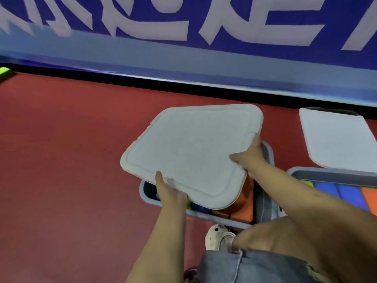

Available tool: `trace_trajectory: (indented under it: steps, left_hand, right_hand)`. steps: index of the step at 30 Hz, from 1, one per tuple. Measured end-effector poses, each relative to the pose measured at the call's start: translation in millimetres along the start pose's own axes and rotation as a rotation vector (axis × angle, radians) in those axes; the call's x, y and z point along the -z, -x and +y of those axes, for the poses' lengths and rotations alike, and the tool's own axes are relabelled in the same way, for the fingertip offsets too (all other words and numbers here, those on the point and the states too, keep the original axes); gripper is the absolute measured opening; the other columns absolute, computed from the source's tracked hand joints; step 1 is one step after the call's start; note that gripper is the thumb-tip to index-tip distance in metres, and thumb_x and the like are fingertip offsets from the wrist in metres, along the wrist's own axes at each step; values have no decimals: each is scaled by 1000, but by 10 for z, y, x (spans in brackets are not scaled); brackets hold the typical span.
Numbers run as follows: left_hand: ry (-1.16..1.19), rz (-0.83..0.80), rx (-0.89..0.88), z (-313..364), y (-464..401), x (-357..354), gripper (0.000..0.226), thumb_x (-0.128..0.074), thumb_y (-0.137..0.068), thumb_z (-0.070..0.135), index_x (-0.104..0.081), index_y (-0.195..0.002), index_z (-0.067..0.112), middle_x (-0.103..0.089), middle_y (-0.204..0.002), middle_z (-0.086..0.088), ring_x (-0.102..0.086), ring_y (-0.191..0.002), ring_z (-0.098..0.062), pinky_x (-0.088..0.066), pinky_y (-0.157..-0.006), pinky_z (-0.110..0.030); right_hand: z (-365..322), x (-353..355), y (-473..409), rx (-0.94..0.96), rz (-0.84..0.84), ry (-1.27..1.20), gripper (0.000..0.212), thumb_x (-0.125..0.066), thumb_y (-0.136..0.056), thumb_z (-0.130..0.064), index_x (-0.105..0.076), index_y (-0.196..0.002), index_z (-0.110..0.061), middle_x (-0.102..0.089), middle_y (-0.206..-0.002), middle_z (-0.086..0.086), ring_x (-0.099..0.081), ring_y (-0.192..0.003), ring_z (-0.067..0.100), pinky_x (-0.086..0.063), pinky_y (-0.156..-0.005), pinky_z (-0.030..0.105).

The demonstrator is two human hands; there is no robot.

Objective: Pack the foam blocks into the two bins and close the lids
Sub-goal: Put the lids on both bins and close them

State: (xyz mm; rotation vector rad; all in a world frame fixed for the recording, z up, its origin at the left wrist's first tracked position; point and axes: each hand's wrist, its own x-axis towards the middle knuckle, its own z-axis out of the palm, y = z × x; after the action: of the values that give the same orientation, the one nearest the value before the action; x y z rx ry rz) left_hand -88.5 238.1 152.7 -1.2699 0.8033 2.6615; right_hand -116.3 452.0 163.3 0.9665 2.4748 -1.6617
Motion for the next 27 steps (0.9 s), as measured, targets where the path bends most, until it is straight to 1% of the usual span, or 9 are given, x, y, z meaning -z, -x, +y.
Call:
trace_trajectory:
  steps: [5,8,13,14,17,19,21,25,27]
  left_hand:
    - [-150,39,54,-475,-207,302,48,-64,-84,45,-60,-125,21,-63,-124,-2,-62,-110,-23,-45,-103,-43]
    - [-448,-33,96,-692,-292,423,52,-60,-89,35,-48,-140,26,-50,-139,6,-51,-122,-18,-39,-108,-41]
    - [-987,-264,210,-747,-358,367,53,-50,-96,29,-33,-146,34,-43,-138,6,-45,-126,-22,-41,-98,-37]
    - [-1097,-280,213,-731,-372,363,53,-50,-96,31,-34,-145,37,-47,-138,2,-50,-123,-25,-44,-93,-36]
    - [-1334,-281,182,-684,-400,406,56,-49,-92,26,-35,-146,36,-58,-107,-5,-57,-78,-20,-44,-66,-30]
    - [-1441,-275,143,-676,-399,449,57,-50,-90,23,-39,-145,30,-59,-125,-8,-62,-103,-26,-49,-86,-34]
    - [-1545,-267,132,-677,-385,528,53,-51,-90,24,-44,-142,27,-52,-139,-9,-52,-124,-26,-42,-103,-35]
    - [-1500,-323,171,-690,-361,639,46,-50,-93,23,-47,-139,30,-63,-92,2,-57,-86,-12,-45,-74,-20]
    - [-1445,-315,167,-670,-382,676,41,-51,-94,23,-51,-135,31,-61,-84,1,-55,-78,-12,-43,-67,-19]
  right_hand:
    - [439,15,-184,-60,-158,206,100,-69,-74,-5,-5,-150,-20,-38,-141,10,-44,-124,29,-45,-97,36]
    - [612,209,-303,-163,-260,384,111,-69,-81,-11,19,-149,-20,-32,-148,13,-41,-128,34,-39,-104,38]
    - [783,557,-517,-247,-312,565,113,-69,-85,-24,26,-146,-12,-29,-151,18,-42,-129,36,-38,-102,37]
    - [828,609,-532,-251,-334,587,113,-69,-85,-27,25,-147,-13,-31,-151,18,-42,-129,35,-38,-102,36]
    - [1045,604,-515,-236,-345,526,109,-68,-86,-28,22,-148,-19,-30,-151,18,-42,-130,34,-37,-103,34]
    - [1171,506,-452,-182,-303,514,105,-64,-89,-22,22,-148,-18,-21,-153,19,-35,-135,33,-33,-107,33]
    - [1285,406,-394,-137,-269,499,95,-59,-91,-15,17,-149,-14,-14,-157,16,-28,-140,32,-27,-111,34]
    - [1397,353,-355,-109,-213,505,75,-51,-95,-11,-1,-152,-11,-14,-158,14,-21,-143,30,-21,-113,33]
    - [1417,345,-354,-107,-152,480,70,-49,-95,-8,-8,-152,-10,-22,-155,16,-28,-139,32,-25,-111,34]
